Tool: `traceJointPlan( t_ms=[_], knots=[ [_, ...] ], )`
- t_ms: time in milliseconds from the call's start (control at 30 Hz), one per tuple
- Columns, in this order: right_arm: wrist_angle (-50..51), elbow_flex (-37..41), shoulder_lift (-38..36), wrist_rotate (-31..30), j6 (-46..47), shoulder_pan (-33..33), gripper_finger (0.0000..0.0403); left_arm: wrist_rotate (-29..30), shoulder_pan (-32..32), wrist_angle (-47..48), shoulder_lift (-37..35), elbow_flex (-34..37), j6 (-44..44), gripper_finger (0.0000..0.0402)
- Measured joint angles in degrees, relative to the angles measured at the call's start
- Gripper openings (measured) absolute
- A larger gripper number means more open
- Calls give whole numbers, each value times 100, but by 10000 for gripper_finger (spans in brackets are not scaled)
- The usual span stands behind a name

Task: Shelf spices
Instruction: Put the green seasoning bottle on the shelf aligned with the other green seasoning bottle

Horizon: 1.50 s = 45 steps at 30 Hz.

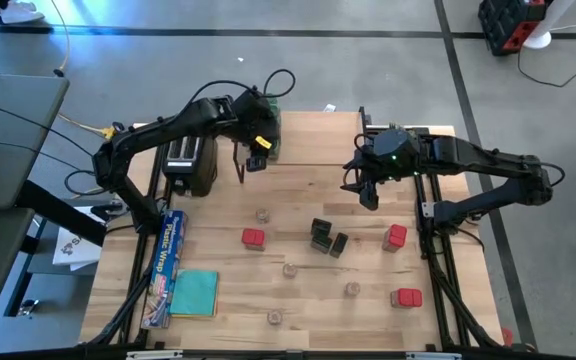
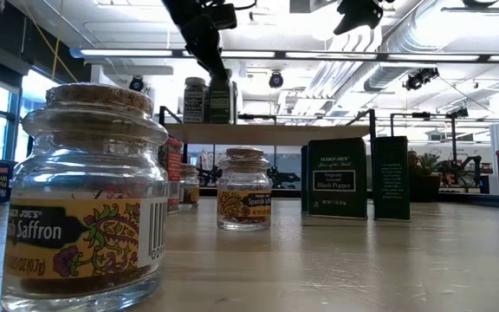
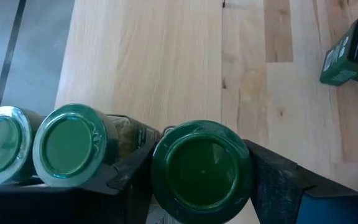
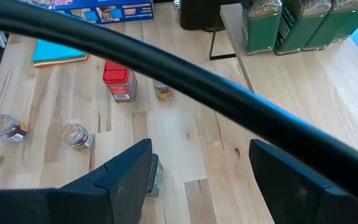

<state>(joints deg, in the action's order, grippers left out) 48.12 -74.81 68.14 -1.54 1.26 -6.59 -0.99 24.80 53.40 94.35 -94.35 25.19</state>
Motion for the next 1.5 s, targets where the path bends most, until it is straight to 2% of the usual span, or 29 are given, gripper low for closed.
traceJointPlan(
  t_ms=[633,967,1267,1500],
  knots=[
    [-193,0,0,0,-15,0,263,-11,9,-11,-2,0,-8,210],
    [-210,0,2,2,-15,0,263,-15,33,-19,-13,-9,-98,253],
    [-210,0,2,2,0,0,263,101,31,-112,-52,-9,40,256],
    [-210,0,2,2,2,0,263,157,7,-307,-345,-9,111,257]
  ],
)
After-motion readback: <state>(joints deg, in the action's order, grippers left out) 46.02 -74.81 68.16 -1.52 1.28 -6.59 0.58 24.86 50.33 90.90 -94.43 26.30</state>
